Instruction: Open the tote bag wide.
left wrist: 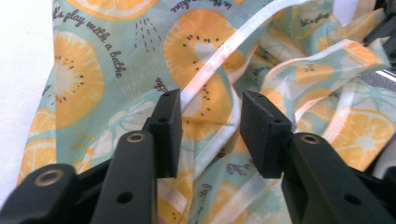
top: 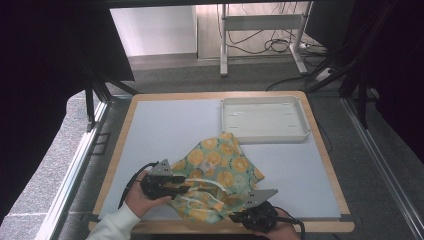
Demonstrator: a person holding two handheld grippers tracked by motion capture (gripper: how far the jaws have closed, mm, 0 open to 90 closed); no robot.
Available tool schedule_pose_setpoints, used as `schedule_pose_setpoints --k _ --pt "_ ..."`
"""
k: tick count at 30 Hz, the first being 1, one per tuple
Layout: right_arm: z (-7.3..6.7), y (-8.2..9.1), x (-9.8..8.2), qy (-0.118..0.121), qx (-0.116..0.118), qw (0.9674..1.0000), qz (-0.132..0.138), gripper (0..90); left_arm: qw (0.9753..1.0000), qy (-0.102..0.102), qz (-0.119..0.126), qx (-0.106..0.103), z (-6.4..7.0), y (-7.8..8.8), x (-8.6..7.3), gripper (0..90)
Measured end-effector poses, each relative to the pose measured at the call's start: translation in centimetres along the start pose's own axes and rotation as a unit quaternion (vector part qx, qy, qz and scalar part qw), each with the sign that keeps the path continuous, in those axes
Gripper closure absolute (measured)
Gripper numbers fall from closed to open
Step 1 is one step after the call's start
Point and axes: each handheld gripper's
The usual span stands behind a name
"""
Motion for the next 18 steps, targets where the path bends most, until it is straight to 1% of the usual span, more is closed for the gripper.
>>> schedule_pose_setpoints --k 2,3,4,7,9,10,11,14,16,17,18 --pt "0.0 0.0 0.0 0.0 0.0 1.0 0.0 87.5 1.0 -0.002 -0.004 0.002 -0.1 -0.2 -0.1 55.1" --pt "0.0 0.0 0.0 0.0 0.0 1.0 0.0 87.5 1.0 0.003 -0.006 0.002 -0.1 -0.3 -0.1 53.8" --pt "0.0 0.0 0.0 0.0 0.0 1.0 0.0 87.5 1.0 -0.001 -0.009 0.003 -0.2 -0.4 -0.2 52.3" --pt "0.0 0.0 0.0 0.0 -0.001 1.0 0.0 87.5 0.9999 0.005 -0.012 0.003 -0.2 -0.6 -0.2 52.6" --pt "0.0 0.0 0.0 0.0 0.0 1.0 0.0 87.4 0.9998 0.007 -0.016 0.005 -0.2 -0.8 -0.2 54.4" --pt "0.0 -0.1 0.0 0.0 -0.001 1.0 0.0 87.3 0.9998 0.011 -0.018 0.005 -0.2 -1.0 -0.2 56.0" --pt "0.0 -0.1 0.0 0.001 -0.001 1.0 0.0 87.3 0.9997 0.01 -0.022 0.004 -0.2 -1.1 -0.1 57.4" --pt "0.0 -0.1 0.0 0.001 -0.001 1.0 0.0 87.2 0.9995 0.011 -0.03 0.002 -0.2 -1.5 0.0 68.5" --pt "0.0 0.0 0.0 0.002 -0.003 1.0 0.001 87.2 0.9996 0.012 -0.027 0.0 -0.2 -1.4 0.0 74.9" --pt "0.1 0.0 0.0 0.002 -0.003 1.0 0.001 87.2 0.9997 0.007 -0.024 0.0 -0.3 -1.2 0.1 78.1" --pt "0.1 0.0 0.0 0.002 -0.003 1.0 0.001 87.2 0.9997 0.009 -0.021 -0.001 -0.3 -1.1 0.1 81.8"
Point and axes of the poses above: each handheld gripper's, and its own axes: y roughly backward along the jaws, x roughly out of its top, z roughly to its right, and after that the axes turned 2 degrees about -x, right-handed
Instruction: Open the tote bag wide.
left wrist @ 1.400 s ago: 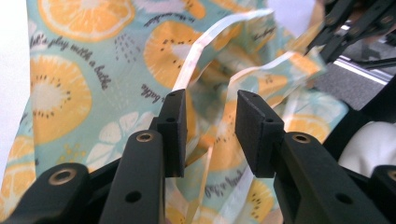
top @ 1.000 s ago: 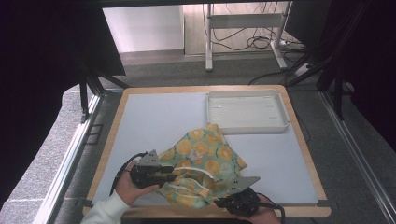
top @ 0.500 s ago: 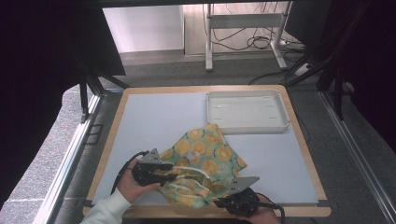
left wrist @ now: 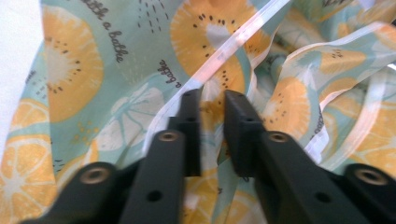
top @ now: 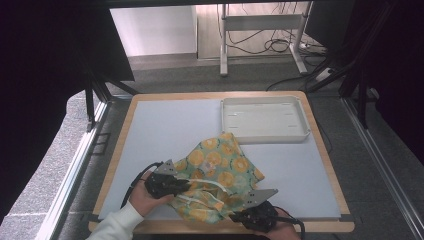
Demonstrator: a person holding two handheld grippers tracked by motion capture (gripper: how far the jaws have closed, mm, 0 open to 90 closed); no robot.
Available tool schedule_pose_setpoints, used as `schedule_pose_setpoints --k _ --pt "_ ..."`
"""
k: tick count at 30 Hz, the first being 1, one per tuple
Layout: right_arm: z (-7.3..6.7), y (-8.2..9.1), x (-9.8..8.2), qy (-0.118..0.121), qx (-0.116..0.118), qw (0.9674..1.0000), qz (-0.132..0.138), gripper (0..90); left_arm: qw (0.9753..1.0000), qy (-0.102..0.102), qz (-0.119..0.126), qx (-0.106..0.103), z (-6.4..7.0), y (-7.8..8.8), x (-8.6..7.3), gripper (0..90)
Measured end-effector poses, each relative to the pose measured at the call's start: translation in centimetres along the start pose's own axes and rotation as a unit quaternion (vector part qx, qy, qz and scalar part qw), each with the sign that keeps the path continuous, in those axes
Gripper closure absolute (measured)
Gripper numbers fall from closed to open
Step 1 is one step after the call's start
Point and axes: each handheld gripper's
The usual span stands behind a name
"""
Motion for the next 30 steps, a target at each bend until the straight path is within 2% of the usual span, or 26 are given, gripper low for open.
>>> schedule_pose_setpoints --k 3,6,10,12,14,15,19,23,25,28,30 --pt "0.0 0.0 0.0 0.0 0.0 1.0 0.0 87.0 1.0 0.003 0.005 -0.007 0.0 0.2 0.0 86.7" --pt "-0.1 0.0 0.0 0.002 0.002 1.0 -0.001 86.7 0.9999 0.001 0.006 -0.011 0.1 0.2 0.1 88.3" --pt "-0.1 0.0 0.0 0.005 0.006 1.0 -0.002 85.1 0.9997 -0.006 0.022 -0.013 0.1 0.7 0.2 89.5" --pt "-0.2 0.1 0.1 0.007 0.008 0.9999 -0.003 81.3 0.9993 -0.004 0.033 -0.016 0.1 1.1 0.2 89.8" --pt "-0.3 0.3 0.2 0.012 0.006 0.9999 0.001 73.3 0.999 -0.002 0.04 -0.019 0.0 1.5 0.2 90.0" --pt "-0.4 0.7 0.3 0.016 0.001 0.9998 0.008 67.5 0.9989 0.0 0.043 -0.019 0.0 1.6 0.2 90.0" --pt "-0.4 2.6 1.2 0.023 -0.025 0.9983 0.047 55.8 0.9984 0.004 0.053 -0.021 -0.1 1.8 0.2 90.0" --pt "0.5 4.5 2.4 0.009 -0.057 0.9948 0.083 55.0 0.9978 0.007 0.061 -0.023 -0.2 2.0 0.3 90.0" --pt "0.7 4.4 3.0 0.005 -0.061 0.9945 0.084 56.7 0.9975 0.007 0.066 -0.023 -0.1 2.1 0.5 90.0" --pt "0.8 3.2 4.1 0.005 -0.056 0.9958 0.072 58.9 0.9973 0.006 0.069 -0.023 -0.1 2.2 0.5 90.0" --pt "0.9 2.2 4.8 -0.003 -0.064 0.9958 0.066 59.2 0.9973 0.006 0.07 -0.022 -0.1 2.2 0.5 90.0"
Point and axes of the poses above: each handheld gripper's, and its own axes: y roughly backward along the jaws, x roughly out of its top, z roughly to its right, and after that the axes turned 2 degrees about -x, right-handed
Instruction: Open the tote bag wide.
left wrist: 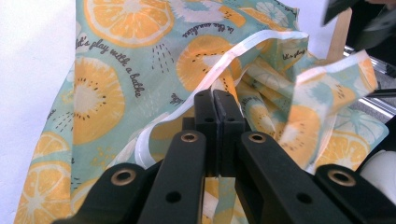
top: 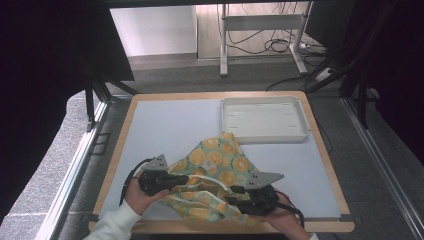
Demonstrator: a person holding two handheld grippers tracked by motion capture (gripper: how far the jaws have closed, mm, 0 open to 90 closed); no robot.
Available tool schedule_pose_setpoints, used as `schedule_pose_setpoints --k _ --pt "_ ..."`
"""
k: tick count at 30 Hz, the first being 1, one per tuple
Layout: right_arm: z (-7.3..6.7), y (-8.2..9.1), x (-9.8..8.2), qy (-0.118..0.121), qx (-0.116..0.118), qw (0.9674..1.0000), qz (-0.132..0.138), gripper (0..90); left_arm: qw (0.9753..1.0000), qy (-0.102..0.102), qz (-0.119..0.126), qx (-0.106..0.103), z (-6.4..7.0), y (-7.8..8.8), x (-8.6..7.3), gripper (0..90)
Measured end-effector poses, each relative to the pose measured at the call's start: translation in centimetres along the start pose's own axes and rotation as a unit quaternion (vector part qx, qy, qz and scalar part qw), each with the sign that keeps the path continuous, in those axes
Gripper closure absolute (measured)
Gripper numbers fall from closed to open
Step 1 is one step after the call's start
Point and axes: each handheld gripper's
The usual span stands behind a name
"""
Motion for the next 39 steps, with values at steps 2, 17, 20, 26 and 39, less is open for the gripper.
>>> schedule_pose_setpoints --k 2,17,20,26,39 --pt "0.2 -1.0 0.6 -0.016 -0.005 0.9999 0.002 59.4 1.0 0.0 0.0 0.0 0.0 0.0 0.0 90.0" --pt "-1.3 -4.1 1.3 -0.012 -0.017 0.9991 -0.036 64.8 1.0 0.001 0.001 0.001 0.0 0.0 0.0 90.0" --pt "-0.9 -4.4 1.0 -0.017 -0.039 0.998 -0.046 64.6 1.0 0.001 0.001 0.001 0.0 0.1 0.0 90.0" --pt "-0.3 -3.8 1.3 0.002 -0.088 0.9951 -0.045 60.3 1.0 0.001 0.001 0.0 0.0 0.1 -0.1 90.0" --pt "0.9 -5.6 2.5 0.058 -0.087 0.9924 -0.065 46.1 1.0 0.002 0.003 -0.001 0.0 0.2 0.0 90.0"
Point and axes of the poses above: each handheld gripper's, and its own axes: y roughly backward along the jaws, x roughly out of its top, z roughly to its right, and after that the axes turned 2 degrees about -x, right-handed
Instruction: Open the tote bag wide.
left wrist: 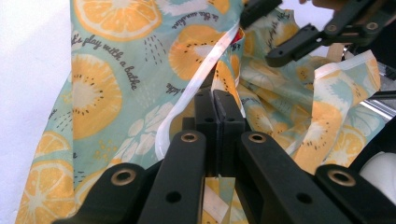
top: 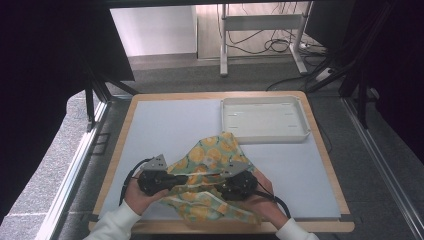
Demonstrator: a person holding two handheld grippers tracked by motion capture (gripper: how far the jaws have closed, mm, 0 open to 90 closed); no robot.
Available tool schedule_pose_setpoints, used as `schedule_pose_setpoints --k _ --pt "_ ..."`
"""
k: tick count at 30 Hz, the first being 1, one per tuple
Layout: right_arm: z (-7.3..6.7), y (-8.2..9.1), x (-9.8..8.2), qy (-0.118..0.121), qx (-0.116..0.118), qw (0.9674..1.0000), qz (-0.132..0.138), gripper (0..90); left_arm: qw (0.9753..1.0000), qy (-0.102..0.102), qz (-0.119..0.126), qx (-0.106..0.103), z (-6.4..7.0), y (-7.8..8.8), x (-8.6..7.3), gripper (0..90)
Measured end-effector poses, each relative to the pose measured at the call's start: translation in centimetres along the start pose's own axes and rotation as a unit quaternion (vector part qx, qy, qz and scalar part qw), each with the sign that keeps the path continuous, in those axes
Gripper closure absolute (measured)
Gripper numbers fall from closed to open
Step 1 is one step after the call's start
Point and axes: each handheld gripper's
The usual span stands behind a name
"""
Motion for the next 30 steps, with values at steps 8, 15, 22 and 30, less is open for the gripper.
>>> schedule_pose_setpoints --k 8,15,22,30 --pt "0.8 -1.1 0.9 0.043 0.02 0.9987 -0.019 43.3 1.0 0.001 0.003 0.001 0.0 0.1 0.0 90.0" --pt "0.9 -1.9 0.7 0.06 0.018 0.9969 -0.048 53.4 1.0 0.002 0.003 0.0 -0.1 0.2 -0.1 90.0" --pt "1.5 -1.7 0.4 0.039 0.013 0.9979 -0.05 77.9 1.0 0.002 0.005 0.001 -0.1 0.3 -0.1 90.0" --pt "2.0 0.1 0.2 0.025 0.03 0.9988 -0.03 88.5 0.9999 0.002 0.009 0.003 -0.1 0.4 -0.1 90.0"
Point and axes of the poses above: each handheld gripper's, and its own axes: y roughly backward along the jaws, x roughly out of its top, z roughly to its right, and after that the axes turned 2 degrees about -x, right-handed
